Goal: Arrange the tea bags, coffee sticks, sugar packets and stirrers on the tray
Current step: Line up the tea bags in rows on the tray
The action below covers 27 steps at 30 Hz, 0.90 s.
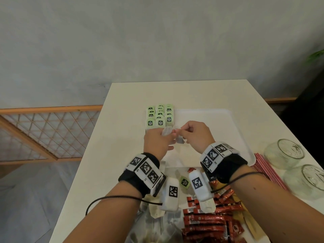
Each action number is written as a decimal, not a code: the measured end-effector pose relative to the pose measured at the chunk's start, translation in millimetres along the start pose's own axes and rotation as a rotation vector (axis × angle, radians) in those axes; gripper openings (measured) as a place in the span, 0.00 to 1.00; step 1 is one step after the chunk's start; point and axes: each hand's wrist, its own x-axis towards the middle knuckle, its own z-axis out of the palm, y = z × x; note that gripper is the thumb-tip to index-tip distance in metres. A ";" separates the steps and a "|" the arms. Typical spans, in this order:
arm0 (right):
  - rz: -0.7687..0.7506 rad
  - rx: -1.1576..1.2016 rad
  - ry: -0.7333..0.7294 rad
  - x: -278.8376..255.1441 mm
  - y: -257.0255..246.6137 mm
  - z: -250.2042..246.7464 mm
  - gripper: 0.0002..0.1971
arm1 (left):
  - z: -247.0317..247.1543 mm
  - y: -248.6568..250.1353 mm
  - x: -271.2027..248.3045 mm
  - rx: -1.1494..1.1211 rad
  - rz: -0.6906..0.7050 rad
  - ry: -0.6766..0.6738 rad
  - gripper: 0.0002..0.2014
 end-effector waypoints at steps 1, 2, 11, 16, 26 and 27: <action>0.003 0.011 -0.013 -0.8 -1.9 3.0 0.06 | 0.9 -0.5 0.5 -0.018 -0.006 -0.016 0.06; 0.007 0.022 -0.025 -1.5 -3.5 5.5 0.08 | 0.9 -0.8 2.2 -0.036 -0.010 -0.024 0.06; -0.023 -0.013 -0.047 22.0 10.4 9.2 0.08 | -7.3 -5.6 30.0 0.053 -0.092 -0.110 0.08; 0.085 -0.016 -0.216 45.4 17.0 15.2 0.05 | -19.8 -12.6 45.0 0.050 -0.154 -0.158 0.08; 0.150 -0.062 -0.140 87.3 22.2 24.9 0.03 | -51.8 -22.3 63.9 -0.062 -0.268 -0.074 0.14; 0.145 -0.051 -0.129 89.2 20.7 27.2 0.04 | -53.5 -24.1 63.3 -0.059 -0.249 -0.066 0.14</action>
